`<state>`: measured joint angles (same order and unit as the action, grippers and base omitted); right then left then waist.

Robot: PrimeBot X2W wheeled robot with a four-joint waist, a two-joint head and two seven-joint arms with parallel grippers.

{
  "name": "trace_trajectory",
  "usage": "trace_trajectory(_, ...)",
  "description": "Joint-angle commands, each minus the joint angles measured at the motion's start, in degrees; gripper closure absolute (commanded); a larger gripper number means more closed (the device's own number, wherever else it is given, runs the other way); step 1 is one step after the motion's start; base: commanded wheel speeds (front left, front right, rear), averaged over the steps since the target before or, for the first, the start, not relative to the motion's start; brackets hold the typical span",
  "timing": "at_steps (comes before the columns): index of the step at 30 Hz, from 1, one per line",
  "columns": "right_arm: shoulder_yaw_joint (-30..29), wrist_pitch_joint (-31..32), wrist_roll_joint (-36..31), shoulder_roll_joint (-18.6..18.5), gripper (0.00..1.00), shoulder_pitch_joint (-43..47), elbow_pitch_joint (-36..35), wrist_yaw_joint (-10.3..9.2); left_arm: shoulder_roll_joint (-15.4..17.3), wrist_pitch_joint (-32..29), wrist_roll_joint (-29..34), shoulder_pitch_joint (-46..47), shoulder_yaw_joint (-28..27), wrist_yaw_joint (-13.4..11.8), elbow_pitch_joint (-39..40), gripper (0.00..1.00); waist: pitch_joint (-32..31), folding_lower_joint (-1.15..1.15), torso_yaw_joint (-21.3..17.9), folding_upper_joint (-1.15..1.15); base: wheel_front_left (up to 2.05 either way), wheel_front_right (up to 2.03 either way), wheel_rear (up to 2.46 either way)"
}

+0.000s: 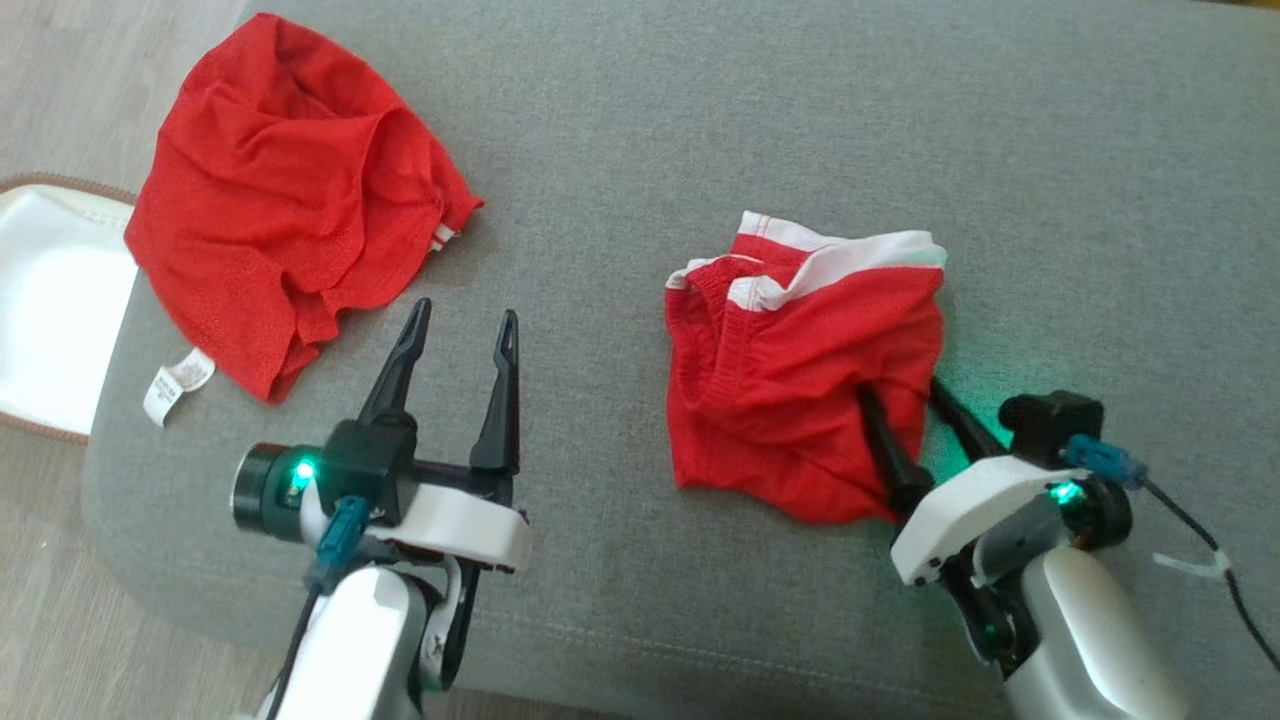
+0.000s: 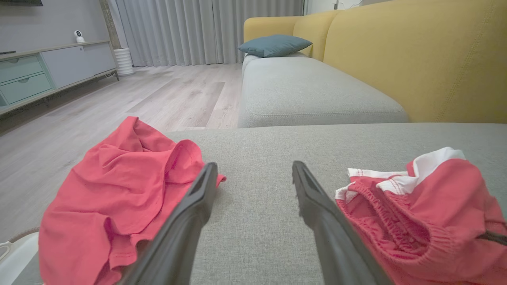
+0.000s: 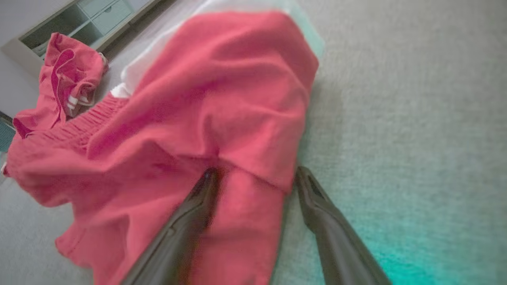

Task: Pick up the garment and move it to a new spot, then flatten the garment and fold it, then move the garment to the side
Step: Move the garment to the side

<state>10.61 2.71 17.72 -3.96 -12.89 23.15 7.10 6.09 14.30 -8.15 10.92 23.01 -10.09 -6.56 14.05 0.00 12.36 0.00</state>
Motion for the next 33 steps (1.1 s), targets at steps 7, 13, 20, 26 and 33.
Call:
trace_trajectory(7,2.68,6.48,1.82,0.68,0.39,-0.23,1.93,0.39,-0.26,0.68,0.73,2.6,-2.09,0.47,1.91,0.0,0.26,0.0,-0.19,0.0,0.0,0.0,0.0)
trace_trajectory(13,2.94,8.26,1.12,-0.63,1.0,-0.03,-1.02,0.39,-0.27,0.69,0.87,2.51,-2.61,0.8,1.78,0.0,0.4,0.0,-1.63,0.0,0.0,0.0,0.0)
trace_trajectory(20,4.4,7.8,-0.19,-3.76,1.0,-0.66,-6.4,0.39,0.3,0.69,1.71,3.16,-2.89,1.14,2.41,0.0,1.57,0.0,-7.56,0.0,0.0,0.0,0.0)
trace_trajectory(26,6.4,6.83,0.08,-8.03,1.0,-2.5,-8.21,0.39,1.17,0.69,2.63,4.89,-2.43,2.03,3.17,0.0,3.47,0.0,-15.41,0.0,0.0,0.0,0.0)
trace_trajectory(33,6.75,3.66,1.46,-12.87,1.0,-7.47,-6.12,0.39,2.46,0.2,4.47,9.69,-0.7,3.88,3.14,0.0,6.88,0.0,-22.7,0.0,0.0,0.0,0.0)
